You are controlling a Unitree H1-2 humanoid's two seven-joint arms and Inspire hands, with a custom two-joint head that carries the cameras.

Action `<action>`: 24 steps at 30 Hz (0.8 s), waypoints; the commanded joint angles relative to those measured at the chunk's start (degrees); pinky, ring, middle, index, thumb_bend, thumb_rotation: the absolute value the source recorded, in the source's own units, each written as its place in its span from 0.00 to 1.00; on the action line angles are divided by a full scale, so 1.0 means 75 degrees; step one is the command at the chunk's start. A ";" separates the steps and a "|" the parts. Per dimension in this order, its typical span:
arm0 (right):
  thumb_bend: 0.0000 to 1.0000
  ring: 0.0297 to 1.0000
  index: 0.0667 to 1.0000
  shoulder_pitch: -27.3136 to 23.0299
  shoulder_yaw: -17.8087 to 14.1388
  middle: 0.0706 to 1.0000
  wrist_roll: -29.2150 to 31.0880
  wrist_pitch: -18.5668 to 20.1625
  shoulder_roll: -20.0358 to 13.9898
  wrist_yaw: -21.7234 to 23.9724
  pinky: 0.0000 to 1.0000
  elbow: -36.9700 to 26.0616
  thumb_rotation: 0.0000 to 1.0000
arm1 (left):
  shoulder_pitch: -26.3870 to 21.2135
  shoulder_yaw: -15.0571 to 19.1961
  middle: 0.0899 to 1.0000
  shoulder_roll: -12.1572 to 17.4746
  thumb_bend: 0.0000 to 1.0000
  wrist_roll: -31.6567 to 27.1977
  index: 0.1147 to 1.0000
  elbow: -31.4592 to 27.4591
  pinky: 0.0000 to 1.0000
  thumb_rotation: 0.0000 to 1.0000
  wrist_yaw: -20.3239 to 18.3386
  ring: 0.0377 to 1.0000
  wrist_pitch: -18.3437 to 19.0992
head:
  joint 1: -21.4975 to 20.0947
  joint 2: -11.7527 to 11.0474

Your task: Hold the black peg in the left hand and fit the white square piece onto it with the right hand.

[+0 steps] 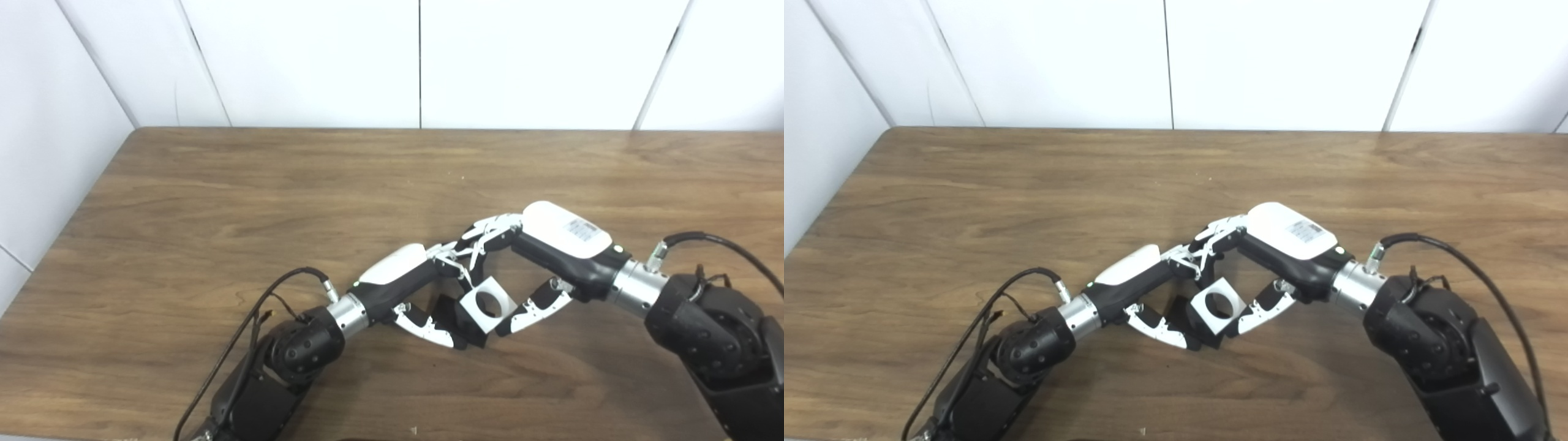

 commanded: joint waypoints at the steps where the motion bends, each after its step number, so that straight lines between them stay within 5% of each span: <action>1: 0.51 0.83 0.44 -0.0198 -0.0023 0.76 0.0006 -0.0149 0.0076 -0.0067 0.81 -0.0026 0.14 | -0.0019 -0.0111 0.94 0.0089 0.52 0.0268 0.43 0.0011 1.00 0.07 -0.0211 1.00 0.0322 | 0.0017 0.0010; 24: 0.51 0.82 0.44 -0.0338 0.0227 0.76 -0.0236 -0.0086 0.0572 0.0046 0.82 0.0223 0.14 | 0.0030 -0.0248 0.93 0.0098 0.52 0.0285 0.43 -0.0091 0.99 0.08 -0.0200 1.00 0.0350 | 0.0058 0.0107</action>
